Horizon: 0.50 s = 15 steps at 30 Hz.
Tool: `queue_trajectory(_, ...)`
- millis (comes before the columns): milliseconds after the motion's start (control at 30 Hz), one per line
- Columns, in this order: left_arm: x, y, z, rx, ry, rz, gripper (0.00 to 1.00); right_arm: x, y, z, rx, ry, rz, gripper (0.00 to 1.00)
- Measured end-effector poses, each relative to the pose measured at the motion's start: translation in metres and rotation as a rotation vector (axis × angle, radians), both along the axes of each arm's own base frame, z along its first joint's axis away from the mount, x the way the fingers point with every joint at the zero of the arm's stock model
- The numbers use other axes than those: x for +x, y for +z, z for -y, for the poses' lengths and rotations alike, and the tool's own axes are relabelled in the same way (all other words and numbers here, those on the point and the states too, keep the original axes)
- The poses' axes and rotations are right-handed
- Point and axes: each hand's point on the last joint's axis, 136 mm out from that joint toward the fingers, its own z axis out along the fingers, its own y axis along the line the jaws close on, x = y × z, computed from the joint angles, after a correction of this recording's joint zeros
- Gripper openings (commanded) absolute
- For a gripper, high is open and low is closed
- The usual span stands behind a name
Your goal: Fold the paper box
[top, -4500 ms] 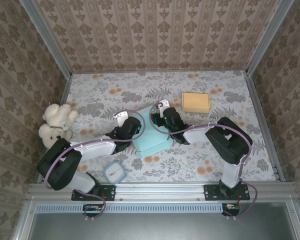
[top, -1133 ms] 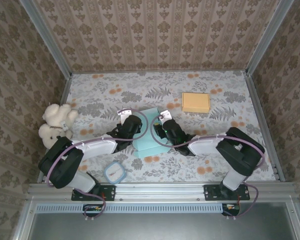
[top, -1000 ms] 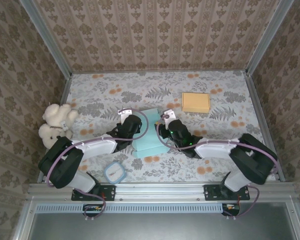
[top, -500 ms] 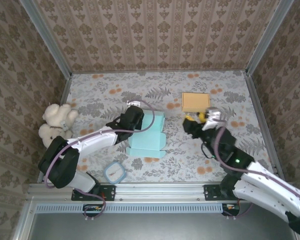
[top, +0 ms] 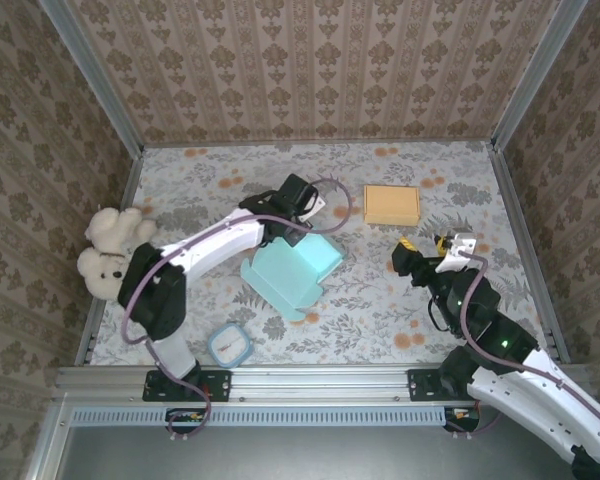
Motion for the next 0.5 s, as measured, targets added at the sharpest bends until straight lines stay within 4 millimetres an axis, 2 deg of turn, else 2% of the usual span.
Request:
queue_trajectory(67,-0.004,-0.02,0.004,0.057,-0.049,-0.079,0.0,-0.001,-0.01,0.002,-0.016,-0.001,-0.005,0.9)
queue_trajectory(167,-0.006,-0.038,0.009,0.116,-0.087,-0.16,0.0,-0.003,-0.019,0.004,-0.027,-0.004,-0.008,0.9)
queue_trajectory(500,0.0,-0.048,0.02,0.265,-0.142,-0.242,0.01,-0.003,-0.019,0.007,-0.024,-0.011,-0.001,0.9)
